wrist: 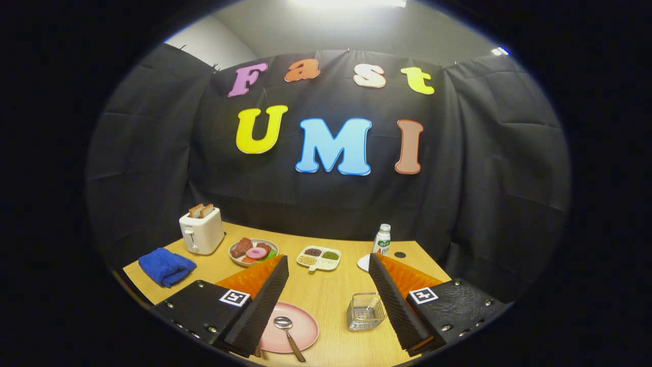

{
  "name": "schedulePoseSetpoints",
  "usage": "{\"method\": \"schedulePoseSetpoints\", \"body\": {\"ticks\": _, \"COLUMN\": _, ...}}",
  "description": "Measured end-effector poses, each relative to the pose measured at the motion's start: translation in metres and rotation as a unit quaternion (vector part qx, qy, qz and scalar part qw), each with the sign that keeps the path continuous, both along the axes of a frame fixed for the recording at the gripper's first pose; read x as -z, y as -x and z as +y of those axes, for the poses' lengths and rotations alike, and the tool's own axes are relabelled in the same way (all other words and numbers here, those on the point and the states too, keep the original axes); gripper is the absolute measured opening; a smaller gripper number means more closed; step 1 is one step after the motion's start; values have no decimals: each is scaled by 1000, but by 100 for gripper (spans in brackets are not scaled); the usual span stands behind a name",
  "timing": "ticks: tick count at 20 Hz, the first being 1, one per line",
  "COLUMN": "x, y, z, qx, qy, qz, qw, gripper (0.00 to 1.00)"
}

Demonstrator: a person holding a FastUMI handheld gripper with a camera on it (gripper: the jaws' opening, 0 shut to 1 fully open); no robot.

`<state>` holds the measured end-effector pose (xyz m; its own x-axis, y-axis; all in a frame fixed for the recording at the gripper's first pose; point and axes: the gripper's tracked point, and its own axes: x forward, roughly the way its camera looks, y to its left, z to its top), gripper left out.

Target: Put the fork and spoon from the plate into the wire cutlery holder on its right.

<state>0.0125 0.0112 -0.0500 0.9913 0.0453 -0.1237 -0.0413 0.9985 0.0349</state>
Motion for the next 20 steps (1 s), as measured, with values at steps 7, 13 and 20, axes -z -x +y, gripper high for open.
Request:
{"method": "schedulePoseSetpoints", "body": {"ticks": 7, "x": 107, "y": -1, "z": 31, "qx": -65, "qy": 24, "qz": 116, "qw": 991, "gripper": 93}}
{"method": "schedulePoseSetpoints", "body": {"ticks": 13, "x": 190, "y": 10, "z": 61, "qx": -128, "qy": 38, "qz": 227, "qw": 965, "gripper": 68}}
{"method": "schedulePoseSetpoints", "body": {"ticks": 20, "x": 236, "y": 10, "z": 78, "qx": -167, "qy": 66, "qz": 298, "qw": 937, "gripper": 55}}
